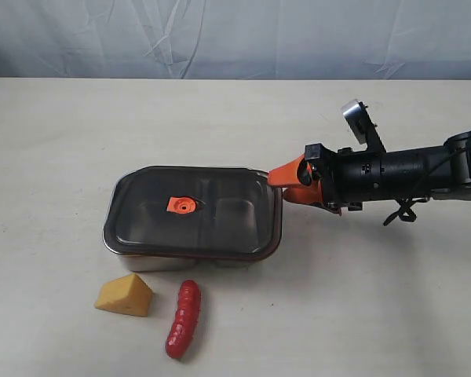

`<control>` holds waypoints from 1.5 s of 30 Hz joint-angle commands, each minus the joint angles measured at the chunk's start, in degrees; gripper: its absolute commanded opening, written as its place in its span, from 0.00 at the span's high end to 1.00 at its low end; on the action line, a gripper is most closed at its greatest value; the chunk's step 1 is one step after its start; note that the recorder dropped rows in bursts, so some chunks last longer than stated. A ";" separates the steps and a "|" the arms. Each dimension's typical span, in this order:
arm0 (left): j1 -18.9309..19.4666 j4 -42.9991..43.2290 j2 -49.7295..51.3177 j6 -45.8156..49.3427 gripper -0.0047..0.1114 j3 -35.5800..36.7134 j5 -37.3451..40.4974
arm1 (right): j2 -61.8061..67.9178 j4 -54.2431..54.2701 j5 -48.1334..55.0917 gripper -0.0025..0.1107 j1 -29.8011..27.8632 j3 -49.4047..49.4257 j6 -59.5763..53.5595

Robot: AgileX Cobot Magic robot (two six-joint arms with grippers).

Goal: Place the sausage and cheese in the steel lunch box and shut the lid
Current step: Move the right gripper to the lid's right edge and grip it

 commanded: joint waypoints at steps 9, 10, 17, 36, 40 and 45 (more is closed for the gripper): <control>-0.43 -0.28 -0.28 -0.15 0.96 0.19 -0.59 | 0.10 0.33 0.69 0.47 2.84 -0.18 0.52; -0.43 -0.28 -0.28 -0.15 0.96 0.19 -0.59 | 0.10 0.33 0.69 0.47 2.84 -0.18 0.52; -0.43 -0.28 -0.28 -0.15 0.96 0.19 -0.59 | 0.10 0.33 0.69 0.52 2.84 -0.18 0.89; -0.43 -0.28 -0.28 -0.15 0.96 0.19 -0.59 | -0.16 0.33 5.93 0.98 2.84 -0.31 2.00; -0.43 -0.28 -0.28 -0.15 0.96 0.19 -0.59 | -1.20 0.33 8.91 0.98 2.84 -0.31 2.00; -0.43 -0.28 -0.28 -0.15 0.96 0.19 -0.59 | -3.96 0.33 8.95 0.98 2.84 -0.31 2.00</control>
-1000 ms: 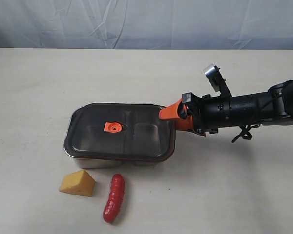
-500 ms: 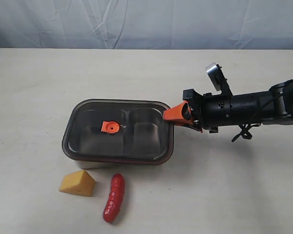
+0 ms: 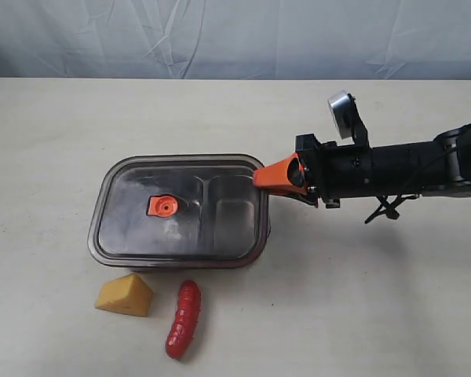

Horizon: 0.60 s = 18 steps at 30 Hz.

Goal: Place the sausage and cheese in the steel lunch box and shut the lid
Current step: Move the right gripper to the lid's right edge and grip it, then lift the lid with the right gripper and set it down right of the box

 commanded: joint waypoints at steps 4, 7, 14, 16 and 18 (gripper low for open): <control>-0.43 -0.28 -0.28 -0.15 0.96 0.19 -0.59 | -5.04 0.00 1.21 0.98 -0.10 -0.20 -0.49; -0.43 -0.28 -0.28 -0.15 0.96 0.19 -0.59 | -6.96 0.00 1.21 0.98 -0.10 -0.20 -0.49; -0.43 -0.28 -0.28 -0.15 0.96 0.19 -0.59 | -10.78 0.00 1.98 0.98 -0.10 -0.20 -0.49; -0.43 -0.28 -0.28 -0.15 0.96 0.19 -0.59 | -12.02 0.00 1.98 0.98 -0.10 -0.20 -0.49; -0.43 -0.28 -0.28 -0.15 0.96 0.19 -0.59 | -12.94 0.00 1.87 0.98 -0.10 -0.98 -0.49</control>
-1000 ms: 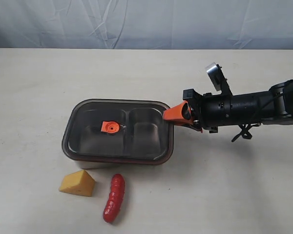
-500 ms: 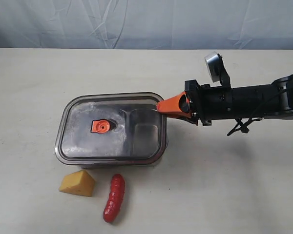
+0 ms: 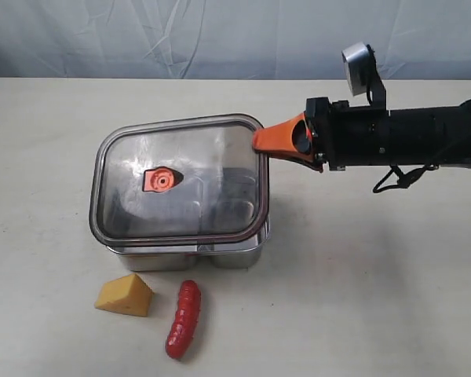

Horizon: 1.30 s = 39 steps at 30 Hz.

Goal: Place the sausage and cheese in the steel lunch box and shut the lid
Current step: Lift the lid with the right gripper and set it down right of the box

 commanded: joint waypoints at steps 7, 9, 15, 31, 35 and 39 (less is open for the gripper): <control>-0.43 -0.28 -0.28 -0.15 0.96 0.19 -0.59 | -6.88 0.23 -5.84 0.98 -0.10 -7.08 -0.49; -0.43 -0.28 -0.28 -0.15 0.96 0.19 -0.59 | -8.61 0.23 -9.17 0.98 -0.10 -8.85 -0.49; -0.43 -0.28 -0.28 -0.15 0.96 0.19 -0.59 | -15.73 -7.78 -25.41 0.98 -0.10 -13.63 -0.49; -0.43 -0.28 -0.28 -0.15 0.96 0.19 -0.59 | -33.61 -98.78 -30.20 0.98 7.71 -7.54 49.88; -0.43 -0.28 -0.28 -0.15 0.96 0.19 -0.59 | -36.17 -105.85 -28.59 0.98 13.96 -1.02 54.93; -0.43 -0.28 -0.28 -0.15 0.96 0.19 -0.59 | -36.27 -105.51 -29.85 0.98 20.93 4.99 58.95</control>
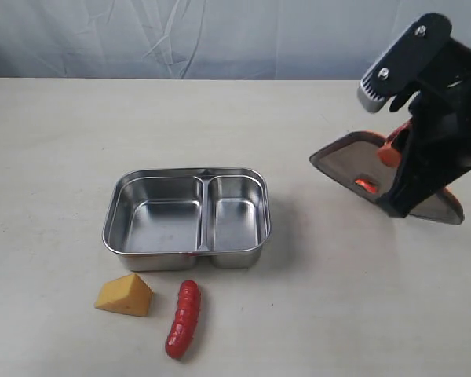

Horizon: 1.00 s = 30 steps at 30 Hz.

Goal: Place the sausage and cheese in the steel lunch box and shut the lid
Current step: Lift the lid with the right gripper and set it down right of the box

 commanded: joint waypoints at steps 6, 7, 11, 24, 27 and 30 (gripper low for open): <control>-0.43 -0.28 -0.28 -0.15 0.96 0.19 -0.59 | -0.13 2.64 -1.51 0.98 13.82 10.06 5.31; -0.43 -0.28 -0.28 -0.15 0.96 0.19 -0.59 | -0.01 3.63 -1.66 0.98 14.83 10.39 5.31; -0.43 -0.28 -0.28 -0.15 0.96 0.19 -0.59 | 1.70 6.27 -2.79 0.98 18.16 11.69 5.31; -0.43 -0.28 -0.28 -0.15 0.96 0.19 -0.59 | 11.36 12.36 -3.56 0.98 21.52 11.68 5.17; -0.43 -0.28 -0.28 -0.15 0.96 0.19 -0.59 | 12.27 12.72 -5.29 0.98 21.52 11.68 4.94; -0.43 -0.28 -0.28 -0.15 0.96 0.19 -0.59 | 11.79 24.50 -4.97 0.88 21.52 10.09 4.94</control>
